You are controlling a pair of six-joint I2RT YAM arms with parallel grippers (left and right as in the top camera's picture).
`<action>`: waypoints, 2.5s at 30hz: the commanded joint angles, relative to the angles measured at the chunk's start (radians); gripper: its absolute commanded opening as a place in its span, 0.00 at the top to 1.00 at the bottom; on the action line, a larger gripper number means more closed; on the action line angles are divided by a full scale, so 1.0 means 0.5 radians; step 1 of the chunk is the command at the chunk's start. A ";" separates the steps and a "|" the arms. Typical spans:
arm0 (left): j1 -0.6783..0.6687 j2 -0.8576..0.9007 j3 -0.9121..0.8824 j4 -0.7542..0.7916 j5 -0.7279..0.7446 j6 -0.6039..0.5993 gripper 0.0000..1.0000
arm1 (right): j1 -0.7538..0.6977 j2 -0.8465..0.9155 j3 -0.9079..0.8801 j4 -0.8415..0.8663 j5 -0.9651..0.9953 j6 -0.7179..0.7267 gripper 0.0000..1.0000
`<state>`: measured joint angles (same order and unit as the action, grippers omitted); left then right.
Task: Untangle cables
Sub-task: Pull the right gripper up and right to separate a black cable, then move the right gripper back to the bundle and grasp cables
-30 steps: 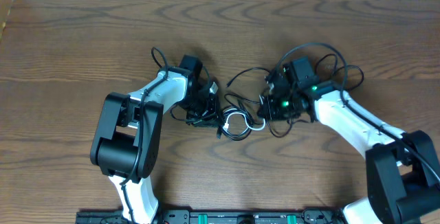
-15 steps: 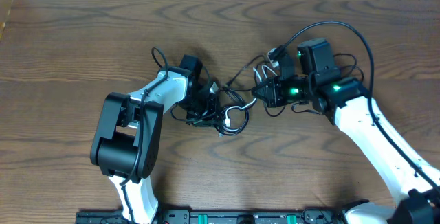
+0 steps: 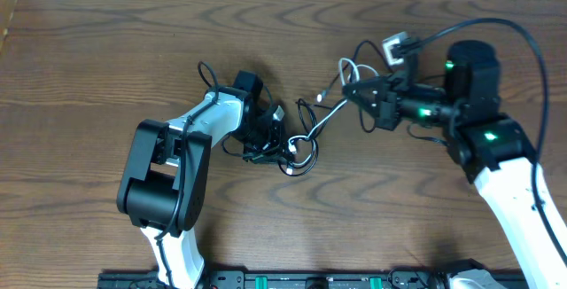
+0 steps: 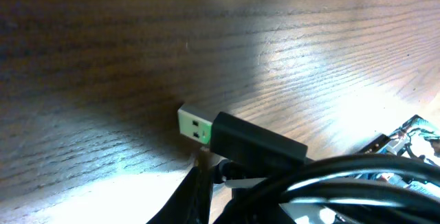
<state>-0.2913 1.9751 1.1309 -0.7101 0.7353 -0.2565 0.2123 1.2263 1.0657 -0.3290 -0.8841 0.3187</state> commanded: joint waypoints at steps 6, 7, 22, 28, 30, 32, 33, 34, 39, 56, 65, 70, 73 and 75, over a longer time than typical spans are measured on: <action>0.008 0.034 -0.028 -0.014 -0.299 -0.053 0.84 | -0.181 -0.217 0.047 0.073 -0.163 -0.037 0.99; 0.008 0.034 -0.028 -0.013 -0.300 -0.052 0.84 | -0.189 -0.223 0.047 0.084 -0.185 -0.053 0.99; 0.008 0.035 -0.087 0.009 -0.517 -0.232 0.66 | -0.283 -0.233 0.047 0.665 -0.475 0.266 0.99; 0.008 0.035 -0.104 0.020 -0.517 -0.233 0.61 | -0.307 -0.233 0.047 0.845 -0.473 0.453 0.99; 0.008 0.035 -0.104 0.024 -0.517 -0.233 0.61 | -0.322 -0.227 0.047 0.821 -0.474 0.453 0.99; 0.008 0.035 -0.104 0.026 -0.517 -0.233 0.60 | -0.333 -0.217 0.047 0.768 -0.473 0.436 0.99; 0.008 0.035 -0.104 0.027 -0.517 -0.233 0.60 | -0.336 -0.213 0.047 0.739 -0.473 0.433 0.99; 0.008 0.035 -0.104 0.031 -0.517 -0.233 0.60 | -0.346 -0.201 0.047 0.694 -0.467 0.419 0.99; 0.008 0.035 -0.104 0.032 -0.517 -0.233 0.60 | -0.400 -0.134 0.047 0.391 -0.381 0.316 0.99; 0.008 0.035 -0.104 0.041 -0.517 -0.233 0.59 | -0.452 0.327 0.045 -0.652 0.653 0.082 0.19; 0.008 0.035 -0.108 0.047 -0.516 -0.233 0.59 | -0.438 0.462 0.045 -0.829 0.809 0.081 0.01; 0.008 0.035 -0.108 0.070 -0.517 -0.241 0.59 | -0.352 0.462 0.045 -0.903 0.690 -0.152 0.02; 0.008 0.035 -0.108 0.084 -0.516 -0.270 0.59 | -0.275 0.462 0.045 -0.930 0.522 -0.307 0.08; 0.008 0.035 -0.108 0.083 -0.516 -0.285 0.59 | -0.219 0.462 0.045 -0.929 0.350 -0.327 0.14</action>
<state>-0.2962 1.9430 1.1206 -0.6865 0.6449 -0.3882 0.0612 1.4582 1.0782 -0.7925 -0.5648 0.2443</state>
